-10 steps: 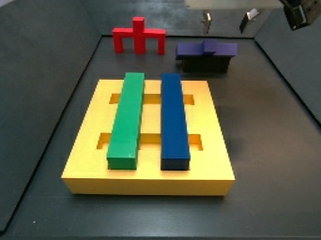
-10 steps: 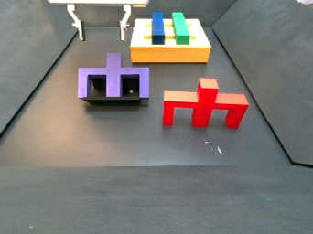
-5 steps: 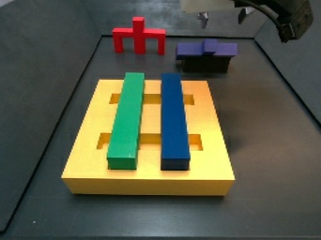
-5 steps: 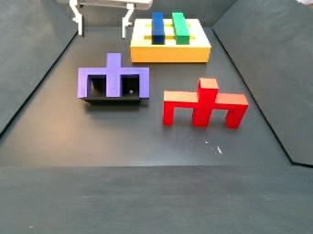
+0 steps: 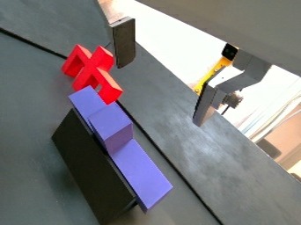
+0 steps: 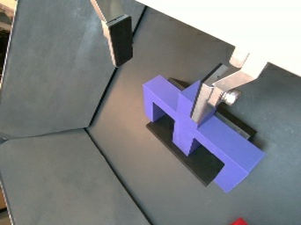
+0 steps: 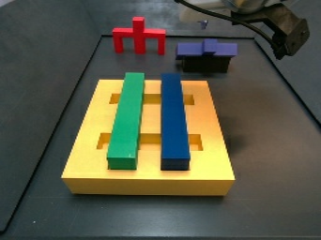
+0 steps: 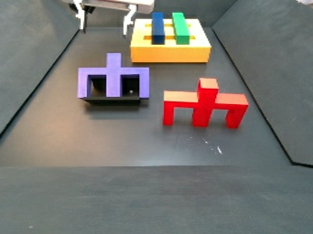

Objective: Pick up the purple object. Move up. Place the purple object on the fixture. Regrasp the purple object. Move to above the board. Insert the purple object.
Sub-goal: Regrasp the purple object.

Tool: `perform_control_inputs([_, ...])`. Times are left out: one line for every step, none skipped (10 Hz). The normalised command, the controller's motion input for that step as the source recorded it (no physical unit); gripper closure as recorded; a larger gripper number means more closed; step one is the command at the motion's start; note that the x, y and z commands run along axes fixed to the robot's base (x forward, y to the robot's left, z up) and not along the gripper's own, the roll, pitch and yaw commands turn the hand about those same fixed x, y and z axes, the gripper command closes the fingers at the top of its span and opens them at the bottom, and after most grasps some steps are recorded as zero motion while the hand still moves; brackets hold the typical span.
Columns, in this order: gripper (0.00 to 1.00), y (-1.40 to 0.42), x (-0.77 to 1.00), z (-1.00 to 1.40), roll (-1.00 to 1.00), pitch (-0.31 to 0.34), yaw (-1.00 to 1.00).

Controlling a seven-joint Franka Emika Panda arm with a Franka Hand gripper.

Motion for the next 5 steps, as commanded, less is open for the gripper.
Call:
perform_control_inputs([0.0,-0.06,0.16,-0.19,0.65,0.469,-0.31])
perform_control_inputs([0.0,-0.04,0.18,-0.21,0.61,0.514,-0.3])
perform_control_inputs([0.0,-0.04,0.15,-0.21,0.35,0.523,-0.19])
perform_control_inputs([0.0,-0.04,0.13,-0.26,0.0,0.383,0.0])
perform_control_inputs([0.0,0.0,0.05,-0.26,-0.17,0.294,0.14])
